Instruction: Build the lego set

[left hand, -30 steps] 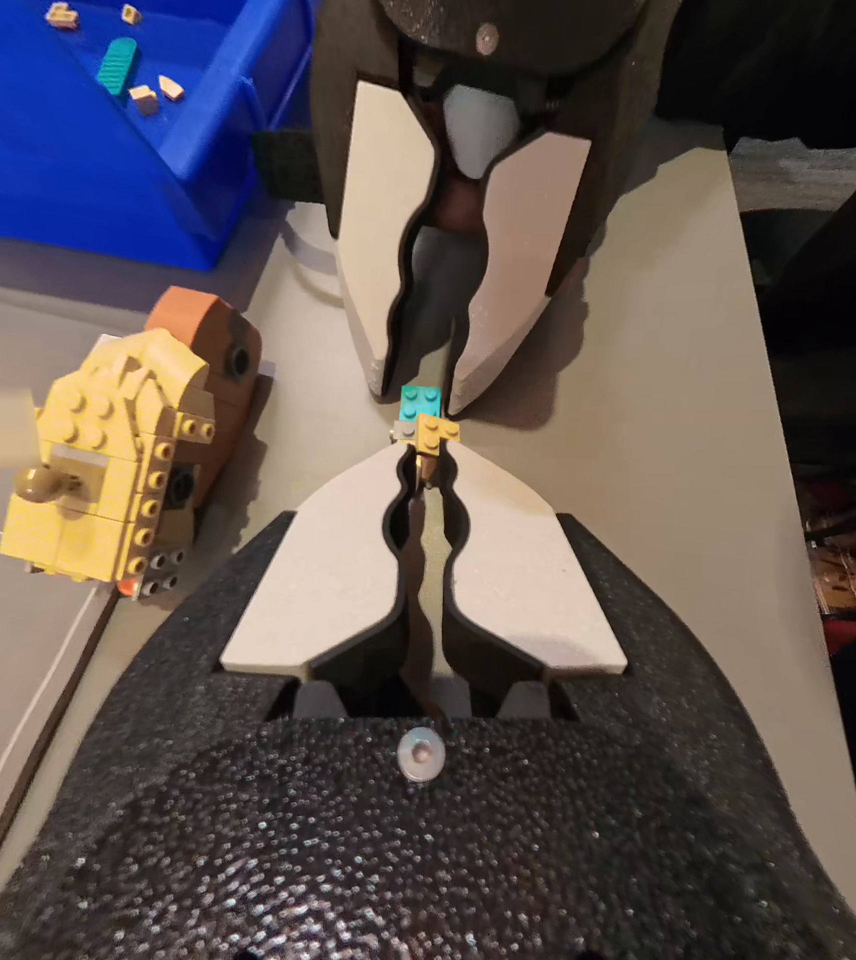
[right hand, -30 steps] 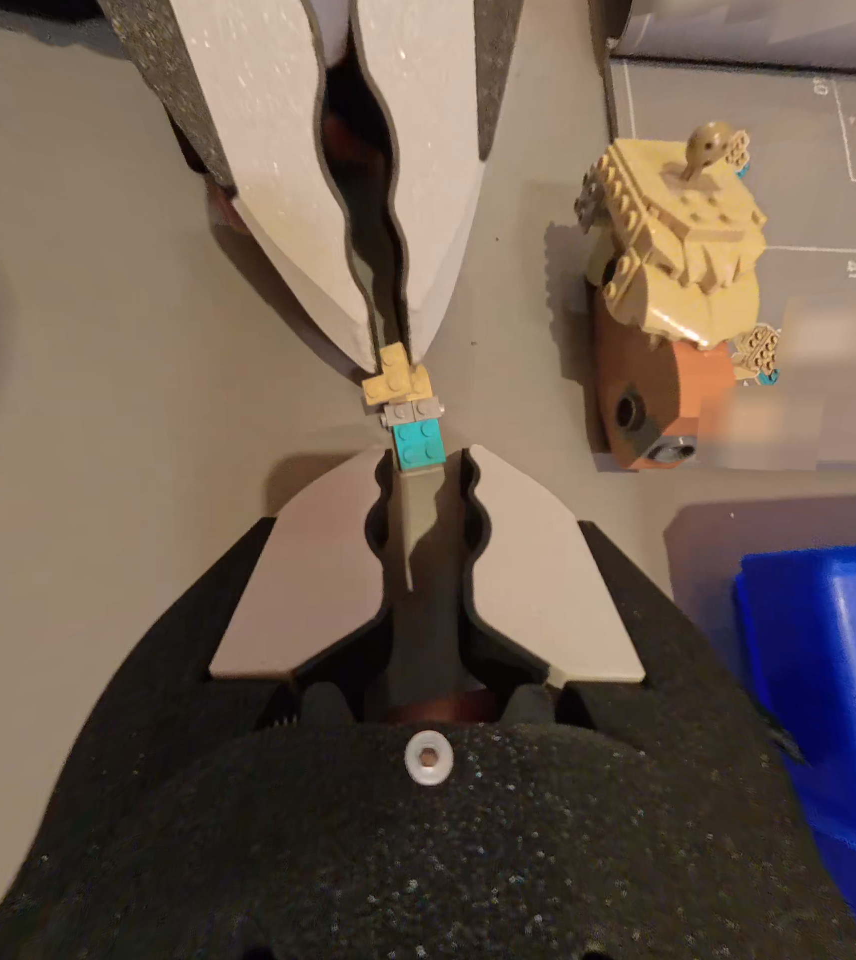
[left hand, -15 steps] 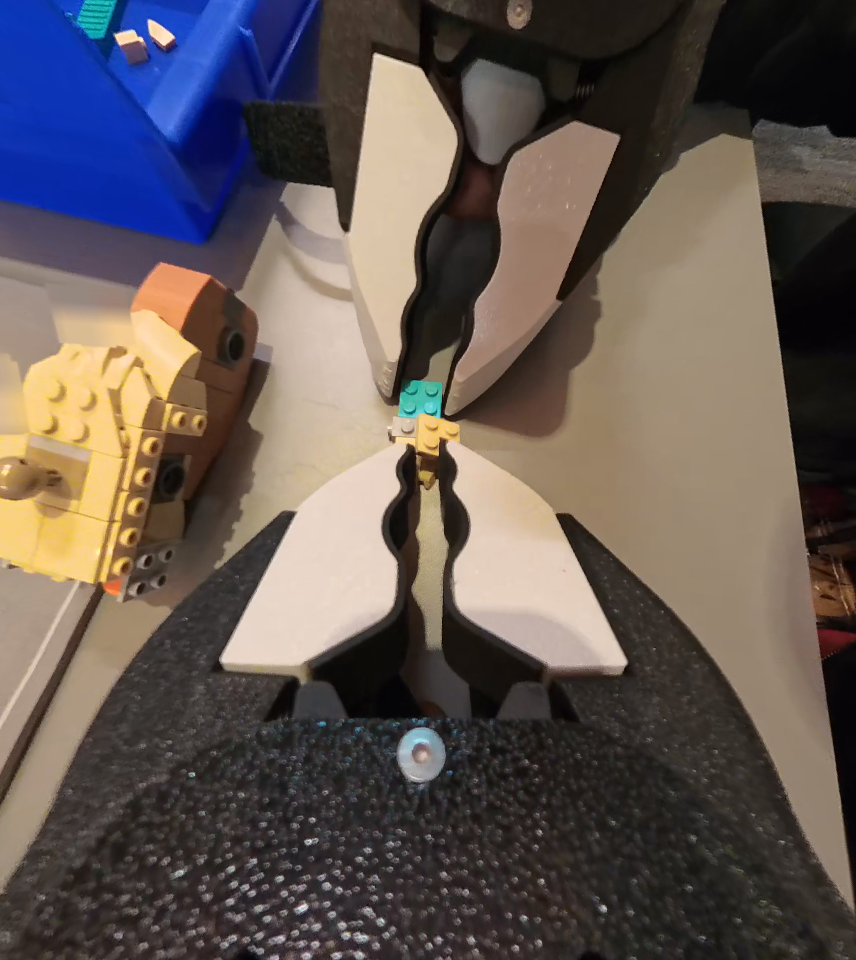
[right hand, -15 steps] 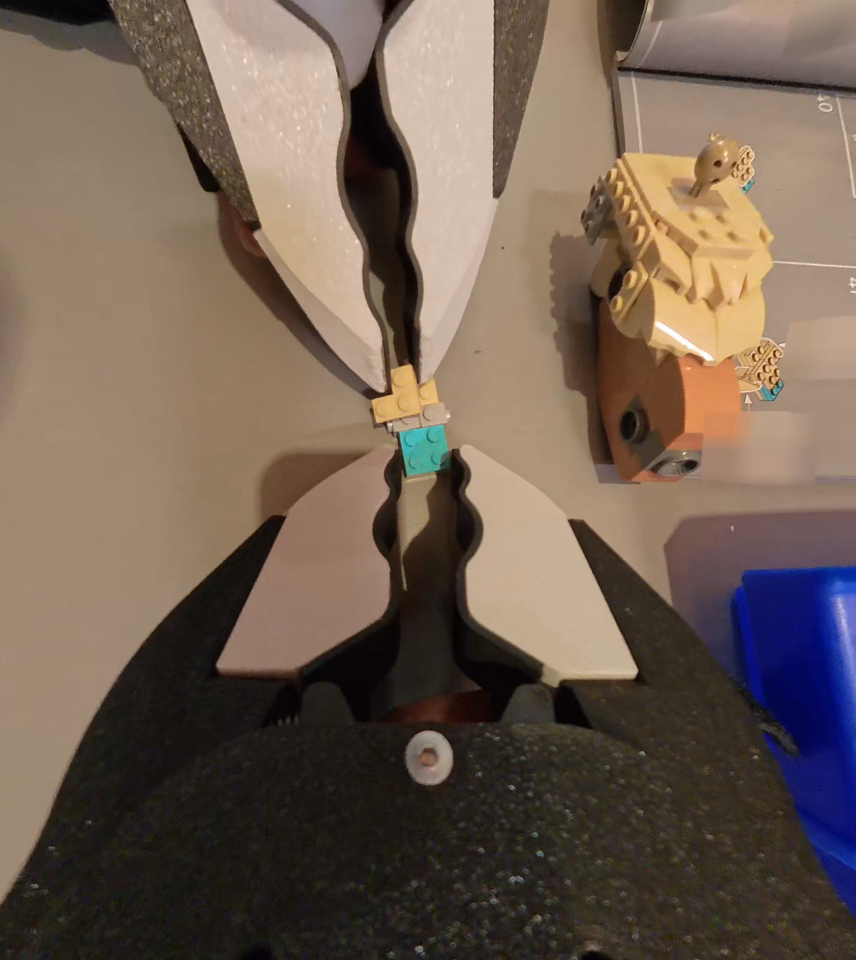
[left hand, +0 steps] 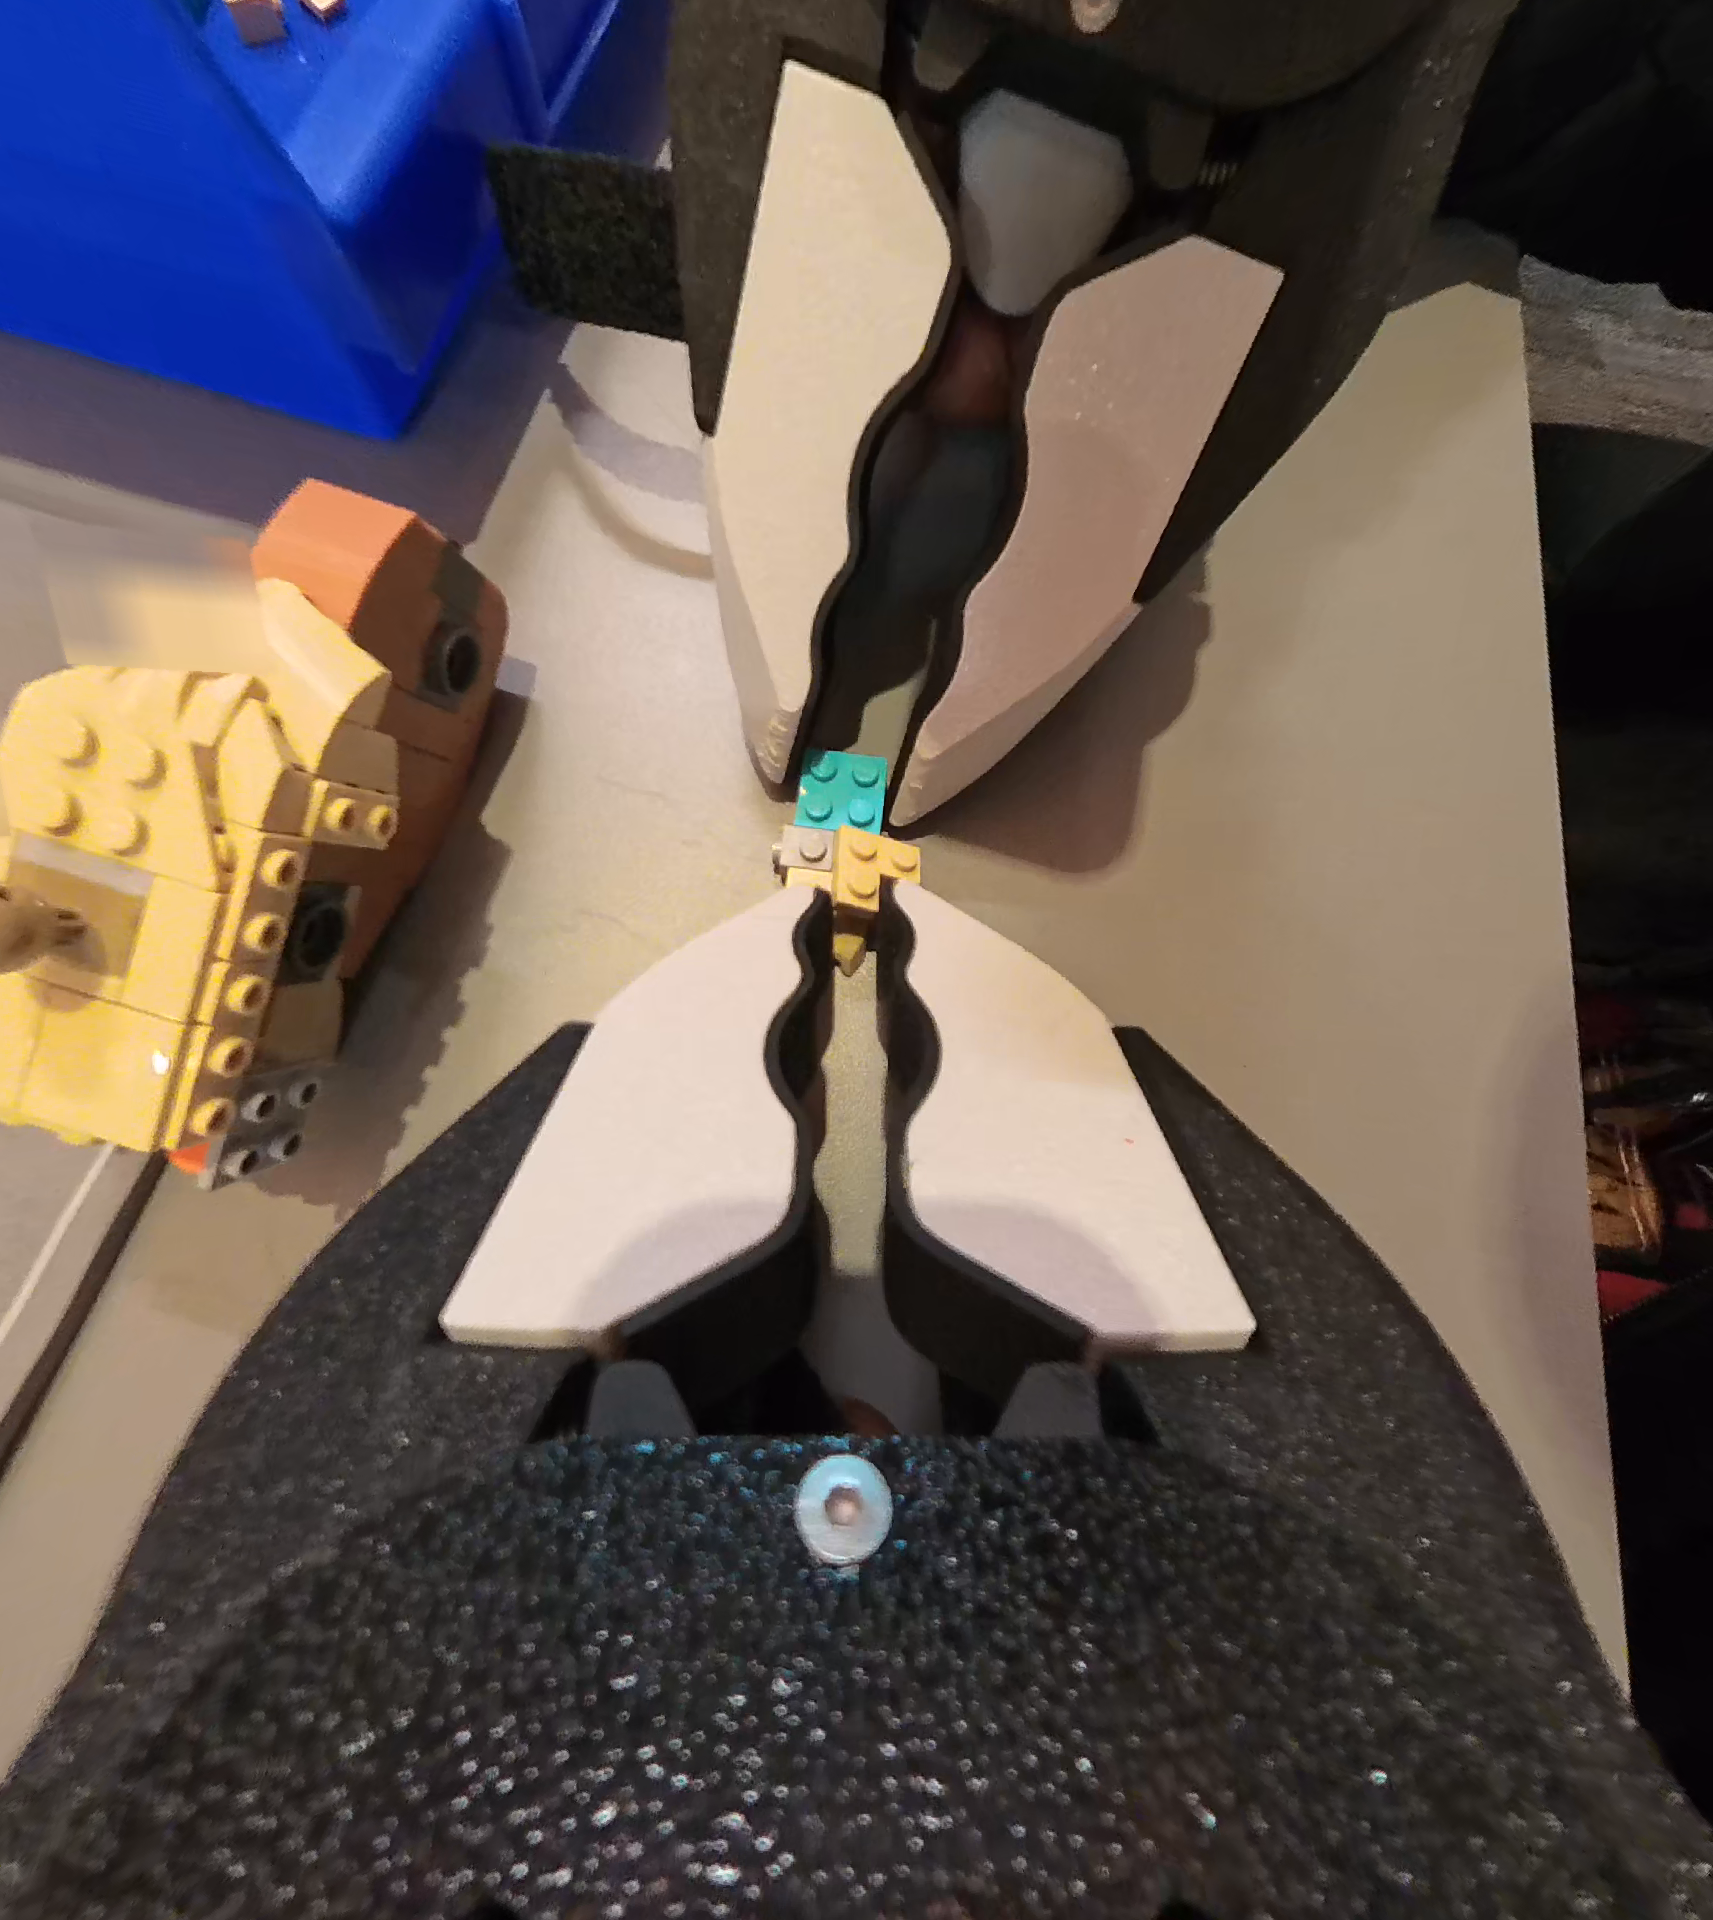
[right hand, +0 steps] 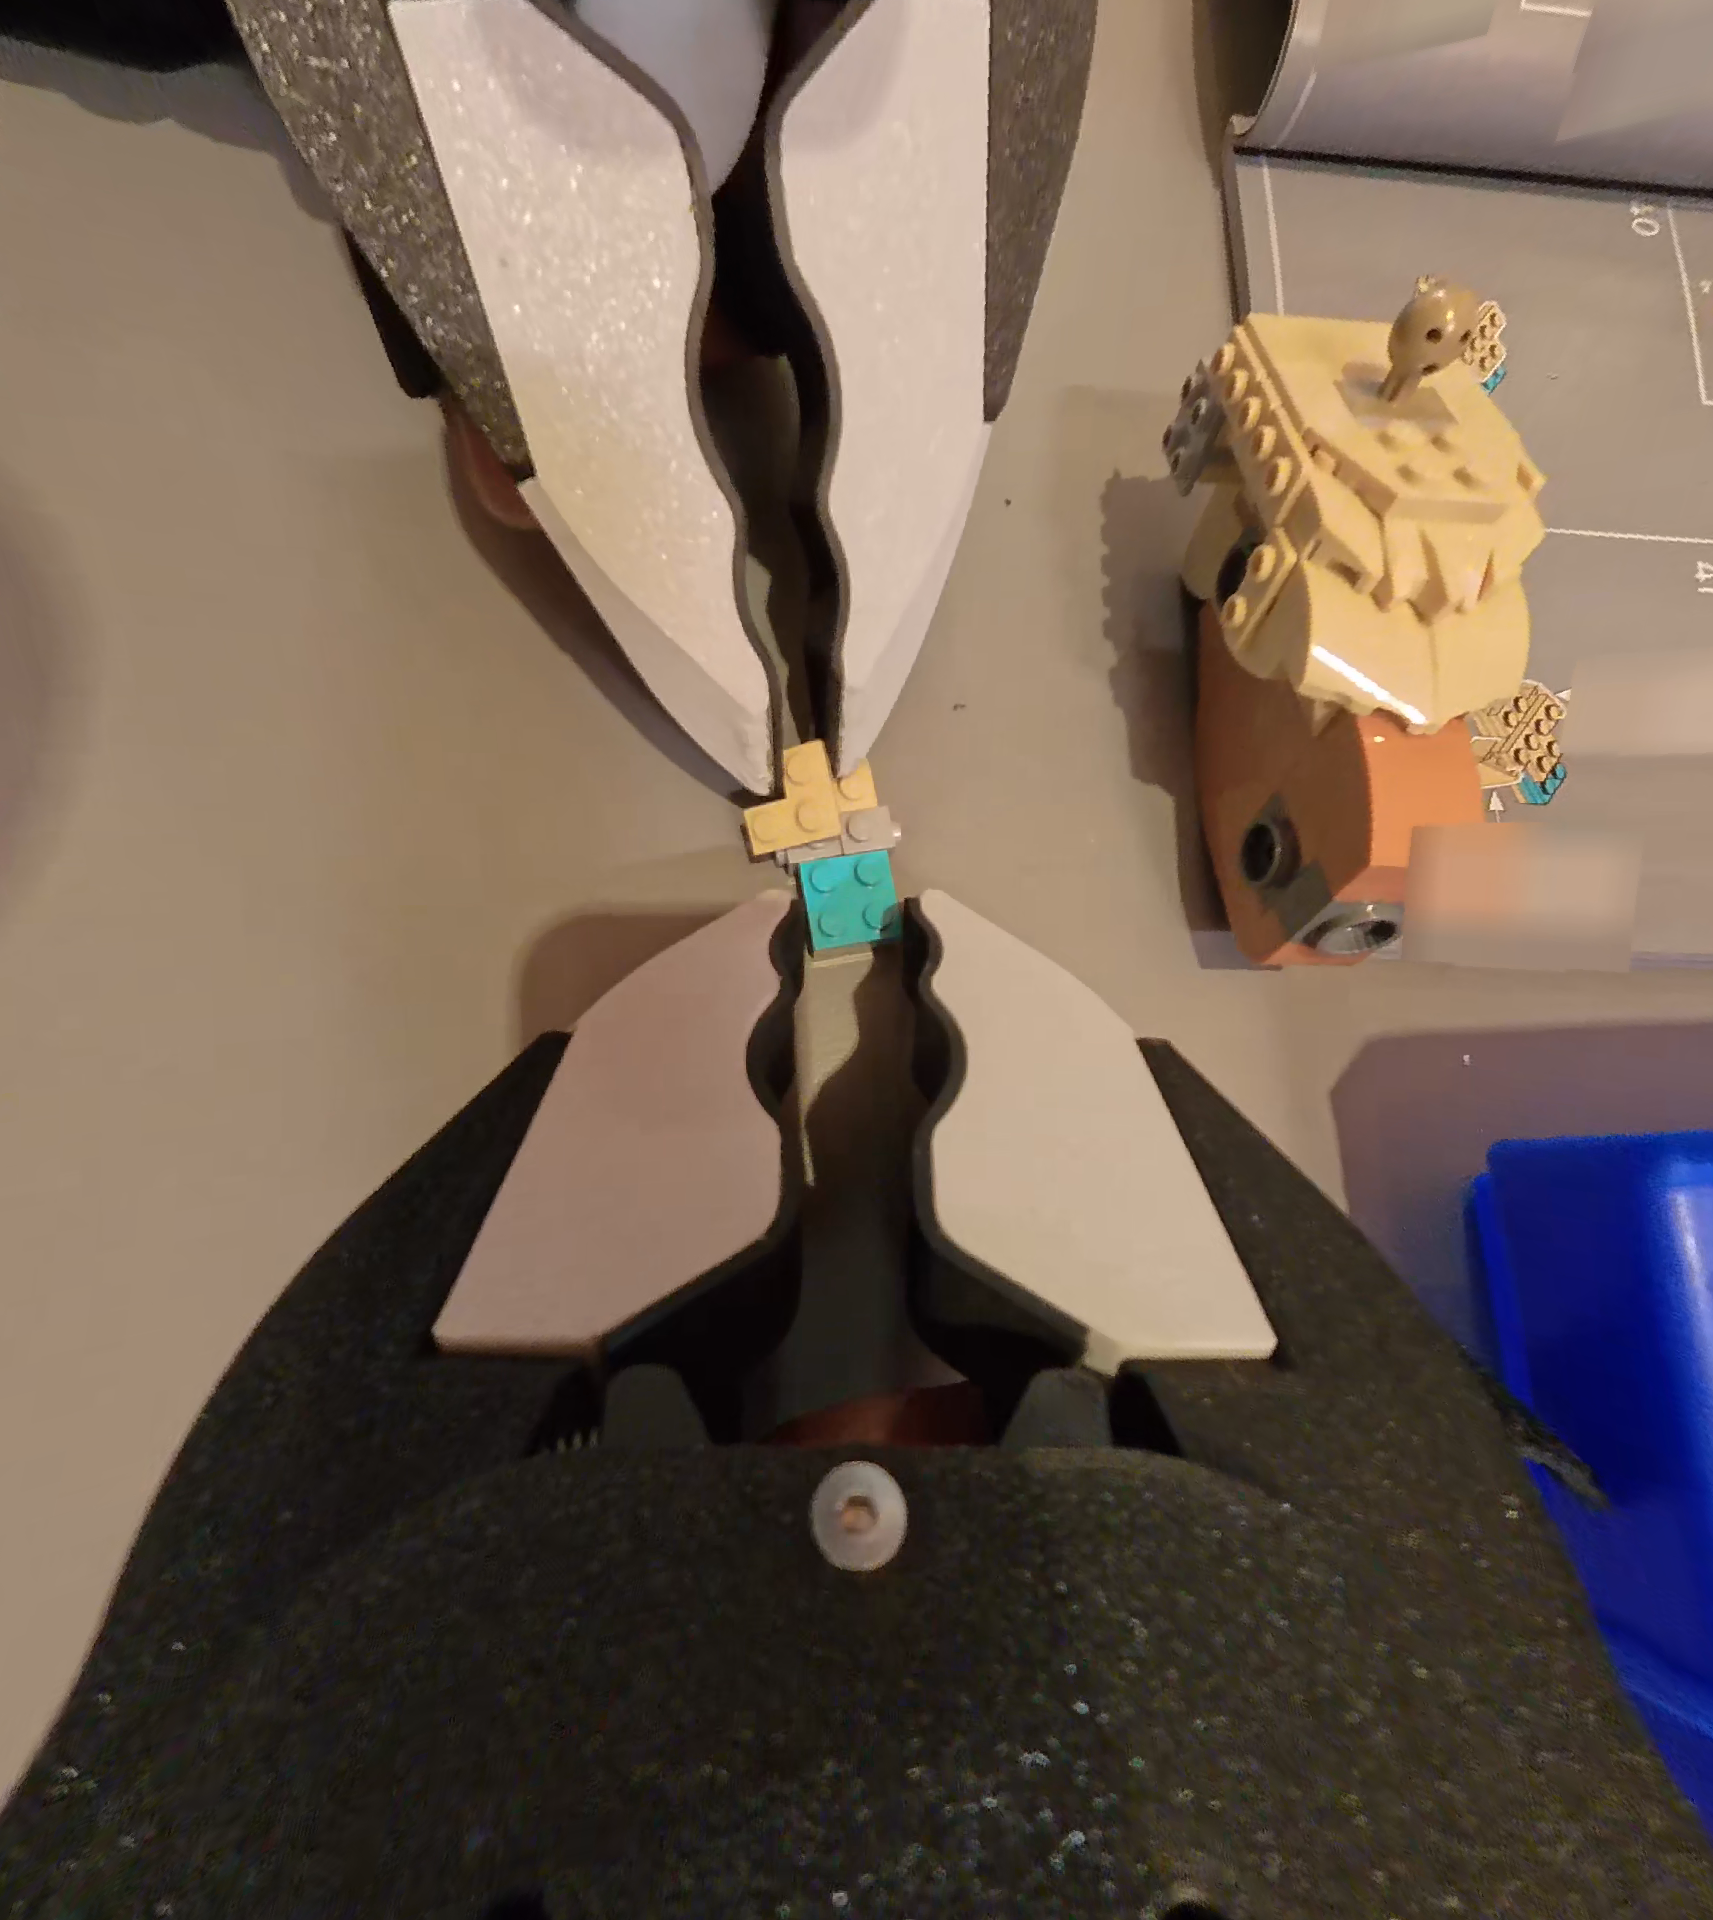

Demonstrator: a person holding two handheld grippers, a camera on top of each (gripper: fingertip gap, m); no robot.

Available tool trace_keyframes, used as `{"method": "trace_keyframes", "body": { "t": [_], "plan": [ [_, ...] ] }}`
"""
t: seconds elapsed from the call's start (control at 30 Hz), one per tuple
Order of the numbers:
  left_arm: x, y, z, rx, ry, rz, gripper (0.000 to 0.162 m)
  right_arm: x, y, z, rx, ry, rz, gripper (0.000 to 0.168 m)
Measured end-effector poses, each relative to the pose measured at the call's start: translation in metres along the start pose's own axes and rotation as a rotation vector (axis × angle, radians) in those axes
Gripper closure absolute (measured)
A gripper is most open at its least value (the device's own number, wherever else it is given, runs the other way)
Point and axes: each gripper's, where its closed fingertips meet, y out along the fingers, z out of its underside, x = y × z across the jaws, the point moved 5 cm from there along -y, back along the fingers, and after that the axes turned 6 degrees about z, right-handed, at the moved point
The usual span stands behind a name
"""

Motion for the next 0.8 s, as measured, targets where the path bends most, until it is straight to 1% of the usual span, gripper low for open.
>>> {"method": "trace_keyframes", "body": {
  "t": [0.23, 0.43, 0.8],
  "plan": [
    [-0.0014, 0.0009, -0.0011, 0.033, 0.025, -0.035, 0.154, 0.0002, -0.0004, 0.0000, -0.005, -0.003, 0.006, 0.151],
    [-0.0018, 0.0014, -0.0013, 0.031, 0.023, -0.031, 0.154, 0.0001, -0.0007, 0.0001, -0.009, -0.003, 0.009, 0.151],
    [0.0002, -0.0059, -0.0026, -0.071, -0.026, 0.025, 0.155, -0.0008, -0.0013, 0.0014, -0.012, 0.019, -0.010, 0.151]
  ]
}}
